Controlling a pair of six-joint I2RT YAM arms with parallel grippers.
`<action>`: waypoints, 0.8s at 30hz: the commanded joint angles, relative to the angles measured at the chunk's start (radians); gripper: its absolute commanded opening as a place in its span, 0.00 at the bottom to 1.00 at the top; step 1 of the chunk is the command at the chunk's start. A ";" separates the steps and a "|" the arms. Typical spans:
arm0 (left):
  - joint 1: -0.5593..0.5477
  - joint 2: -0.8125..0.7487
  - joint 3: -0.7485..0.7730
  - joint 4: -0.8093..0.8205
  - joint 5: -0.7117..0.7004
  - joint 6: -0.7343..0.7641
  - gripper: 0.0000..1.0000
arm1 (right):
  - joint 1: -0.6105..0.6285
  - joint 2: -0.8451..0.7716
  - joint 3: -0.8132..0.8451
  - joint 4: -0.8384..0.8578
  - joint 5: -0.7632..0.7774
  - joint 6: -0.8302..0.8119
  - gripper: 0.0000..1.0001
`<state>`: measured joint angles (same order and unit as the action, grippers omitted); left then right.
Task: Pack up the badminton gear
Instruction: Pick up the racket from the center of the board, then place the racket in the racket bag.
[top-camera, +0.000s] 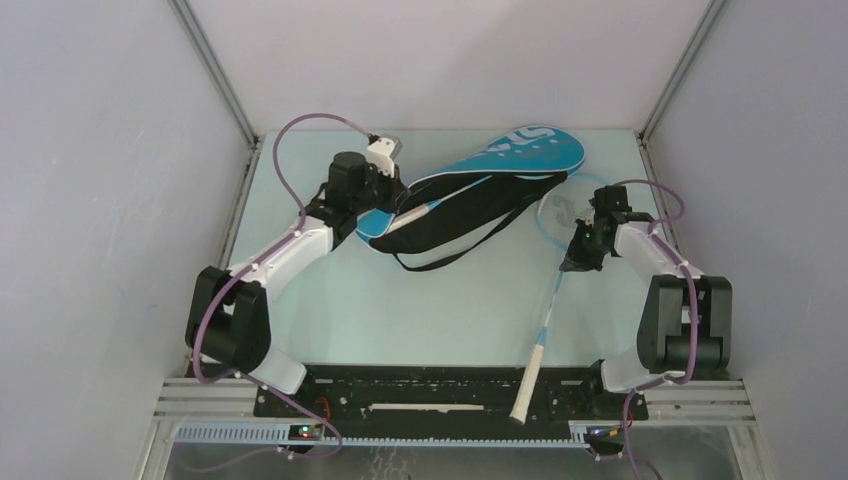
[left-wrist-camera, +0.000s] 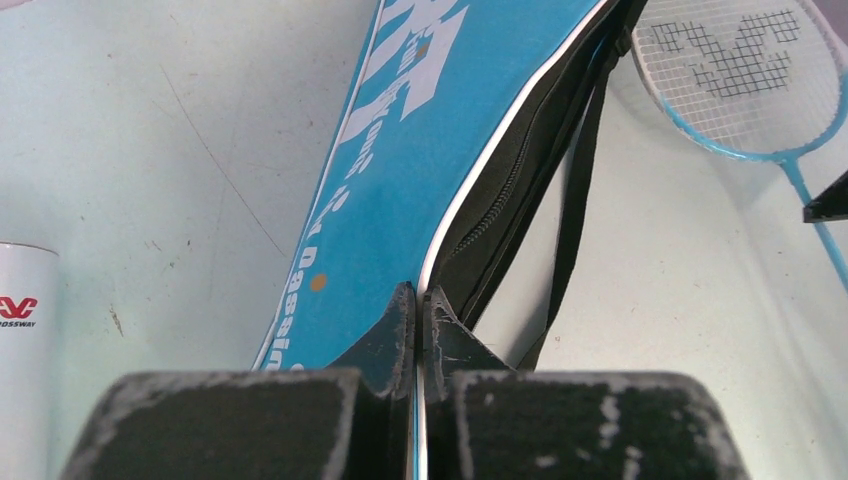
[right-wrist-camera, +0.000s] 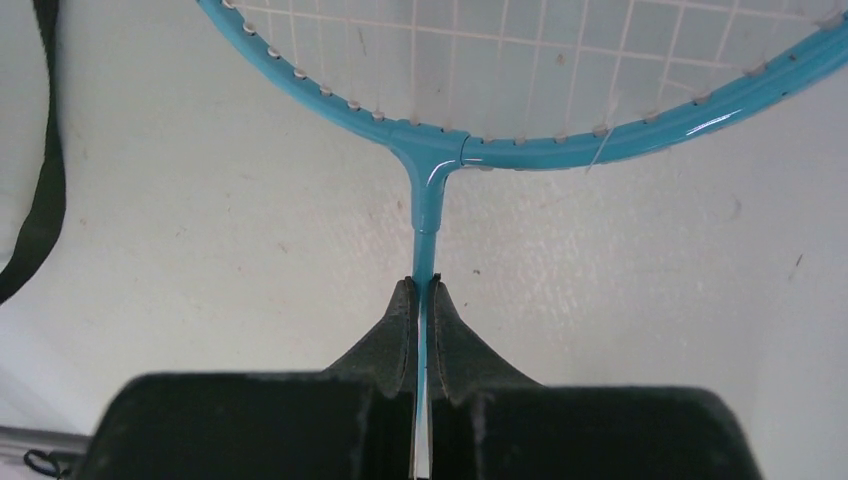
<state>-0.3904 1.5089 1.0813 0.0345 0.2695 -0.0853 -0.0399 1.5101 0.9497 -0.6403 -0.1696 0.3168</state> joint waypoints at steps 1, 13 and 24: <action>-0.002 0.035 0.092 0.037 0.026 0.032 0.00 | -0.006 -0.067 0.002 -0.047 -0.098 -0.057 0.00; -0.026 0.157 0.266 -0.042 0.012 -0.020 0.00 | -0.032 -0.111 0.034 -0.171 -0.193 -0.156 0.00; -0.087 0.207 0.330 -0.109 0.006 0.012 0.00 | 0.095 -0.106 0.071 -0.195 -0.230 -0.143 0.00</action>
<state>-0.4595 1.7016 1.3239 -0.0921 0.2687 -0.0788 -0.0067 1.4353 0.9600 -0.8082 -0.3531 0.1833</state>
